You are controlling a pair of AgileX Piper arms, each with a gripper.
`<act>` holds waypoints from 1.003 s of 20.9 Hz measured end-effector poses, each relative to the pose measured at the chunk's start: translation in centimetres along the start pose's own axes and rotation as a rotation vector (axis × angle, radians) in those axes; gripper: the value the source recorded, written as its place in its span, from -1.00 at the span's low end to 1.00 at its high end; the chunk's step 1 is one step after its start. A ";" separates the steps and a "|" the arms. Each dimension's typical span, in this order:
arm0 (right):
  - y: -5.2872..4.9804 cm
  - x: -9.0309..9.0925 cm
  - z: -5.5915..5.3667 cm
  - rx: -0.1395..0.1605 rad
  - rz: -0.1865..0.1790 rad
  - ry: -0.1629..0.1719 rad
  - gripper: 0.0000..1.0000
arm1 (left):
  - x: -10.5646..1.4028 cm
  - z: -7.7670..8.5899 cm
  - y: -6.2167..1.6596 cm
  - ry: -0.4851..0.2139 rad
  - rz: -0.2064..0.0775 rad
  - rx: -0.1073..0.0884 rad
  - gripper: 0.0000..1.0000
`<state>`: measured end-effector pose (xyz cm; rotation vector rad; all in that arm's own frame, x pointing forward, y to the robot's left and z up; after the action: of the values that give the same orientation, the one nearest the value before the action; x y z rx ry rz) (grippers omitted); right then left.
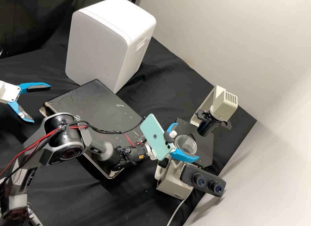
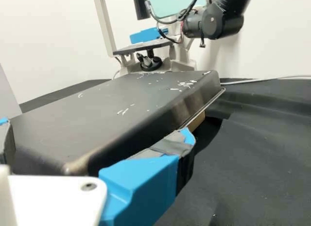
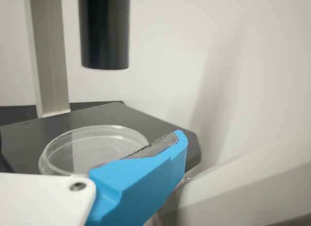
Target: Place the petri dish on the bench
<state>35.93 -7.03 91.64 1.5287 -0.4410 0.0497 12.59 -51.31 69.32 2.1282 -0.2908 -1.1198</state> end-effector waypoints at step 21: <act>-1.0 1.4 0.3 -0.023 -0.020 -0.008 1.00 | 0.3 0.0 -0.85 0.022 -0.045 0.026 1.00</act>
<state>37.49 -7.71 91.11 1.5112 -0.4314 0.0227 12.64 -50.87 68.53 2.1782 -0.2497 -1.1237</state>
